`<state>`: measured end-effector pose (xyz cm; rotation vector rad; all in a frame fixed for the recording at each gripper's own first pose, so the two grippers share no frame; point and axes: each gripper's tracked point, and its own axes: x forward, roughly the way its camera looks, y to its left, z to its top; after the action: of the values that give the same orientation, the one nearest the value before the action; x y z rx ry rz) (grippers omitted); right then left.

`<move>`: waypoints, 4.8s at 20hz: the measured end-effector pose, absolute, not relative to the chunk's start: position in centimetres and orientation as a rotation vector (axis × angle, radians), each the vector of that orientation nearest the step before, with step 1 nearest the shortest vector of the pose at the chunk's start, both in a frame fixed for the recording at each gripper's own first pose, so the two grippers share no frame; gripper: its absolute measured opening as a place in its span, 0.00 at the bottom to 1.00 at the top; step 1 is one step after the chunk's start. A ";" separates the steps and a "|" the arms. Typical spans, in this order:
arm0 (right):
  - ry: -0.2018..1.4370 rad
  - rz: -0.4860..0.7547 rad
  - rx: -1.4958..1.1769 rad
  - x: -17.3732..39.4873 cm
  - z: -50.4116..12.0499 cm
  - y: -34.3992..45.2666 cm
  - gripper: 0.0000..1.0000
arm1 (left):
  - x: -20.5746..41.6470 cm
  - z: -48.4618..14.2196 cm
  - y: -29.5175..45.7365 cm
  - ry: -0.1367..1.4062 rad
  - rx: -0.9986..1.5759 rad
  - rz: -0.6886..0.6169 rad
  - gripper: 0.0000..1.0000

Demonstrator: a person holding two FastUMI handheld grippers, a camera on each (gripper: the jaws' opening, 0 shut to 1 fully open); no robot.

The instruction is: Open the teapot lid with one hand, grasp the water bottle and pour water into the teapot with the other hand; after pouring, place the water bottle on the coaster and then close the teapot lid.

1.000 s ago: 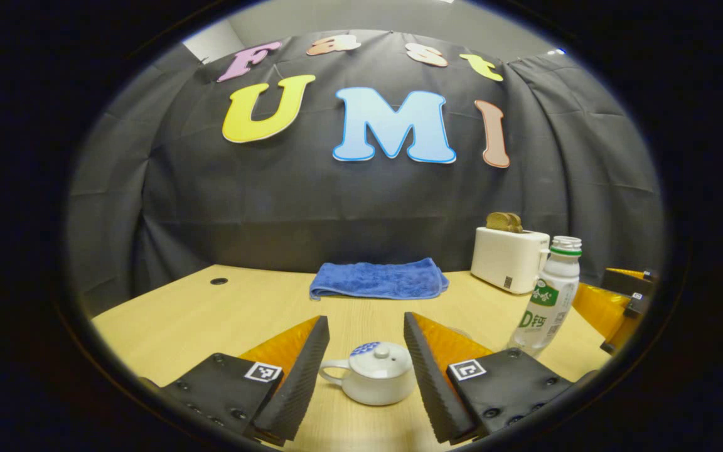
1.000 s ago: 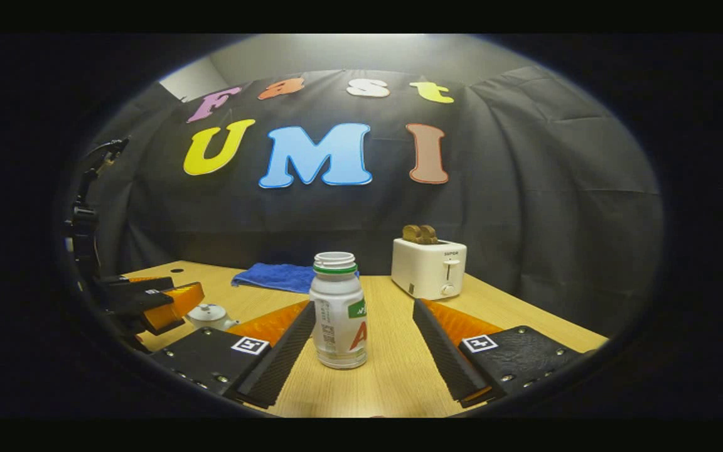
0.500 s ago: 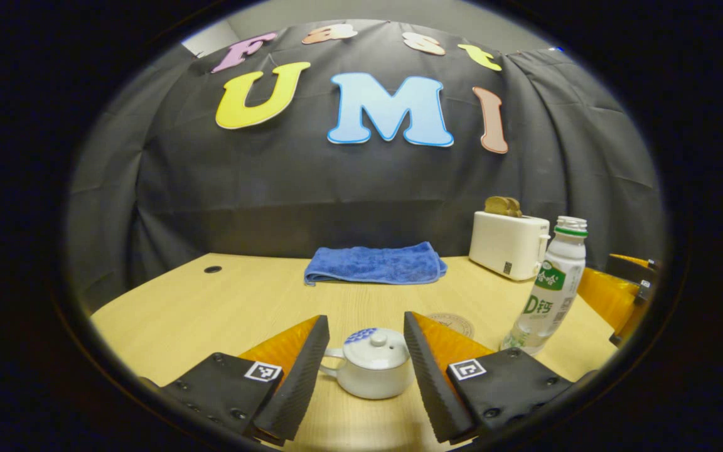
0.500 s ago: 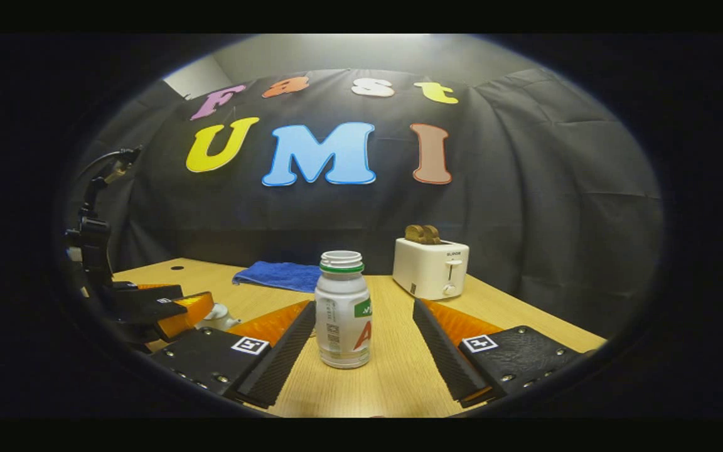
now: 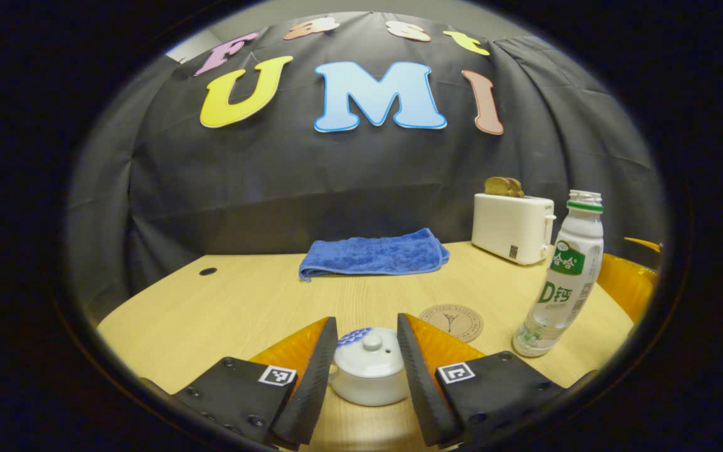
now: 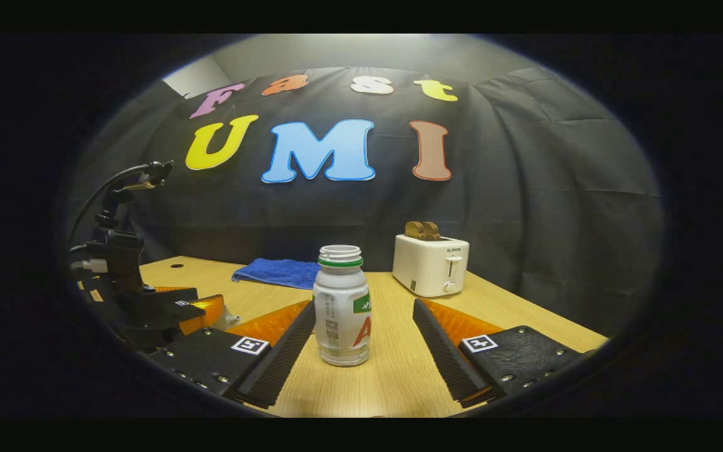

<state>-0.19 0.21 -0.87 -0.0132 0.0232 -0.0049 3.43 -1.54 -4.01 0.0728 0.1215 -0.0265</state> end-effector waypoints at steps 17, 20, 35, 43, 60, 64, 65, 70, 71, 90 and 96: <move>0.053 -0.002 0.013 -0.1 -1.9 -0.1 0.96 | 3.6 -2.9 -1.8 0.098 0.063 -0.064 0.16; 0.064 0.005 0.034 0.0 -2.4 -0.1 0.96 | 2.8 -1.0 -1.8 0.059 0.021 -0.085 0.12; 0.128 0.097 0.023 2.6 -4.1 2.0 0.96 | -3.6 2.7 5.6 -0.002 -0.059 0.009 0.15; 0.187 0.118 0.004 3.9 -5.9 2.5 0.96 | -4.5 0.9 8.5 0.034 -0.094 0.053 0.16; 0.212 0.082 -0.200 4.6 -5.3 2.9 0.72 | -5.2 -0.4 9.1 0.054 -0.126 0.033 0.16; 0.172 0.033 -0.424 5.2 -3.4 2.9 0.72 | -5.4 -0.5 9.7 0.055 -0.127 0.034 0.12; 0.164 0.021 -0.486 5.4 -2.9 3.0 0.72 | -5.4 -0.6 9.9 0.055 -0.129 0.034 0.12; 0.151 -0.012 -0.753 6.4 -1.7 3.5 0.72 | -5.7 -1.1 10.8 0.057 -0.136 0.042 0.16; 0.149 -0.019 -0.803 6.5 -1.5 3.7 0.72 | -5.8 -1.1 11.0 0.058 -0.136 0.045 0.15; 0.016 -0.088 -1.486 7.8 1.1 6.8 0.72 | -6.6 -3.3 13.7 0.086 -0.142 0.088 0.12; -0.036 -0.093 -1.562 7.9 2.1 7.8 0.72 | -6.8 -3.9 14.1 0.098 -0.140 0.090 0.12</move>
<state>7.88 7.76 2.12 -1.5617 -0.0358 -0.0933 -6.80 14.06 -3.86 -0.1395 0.0980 0.0903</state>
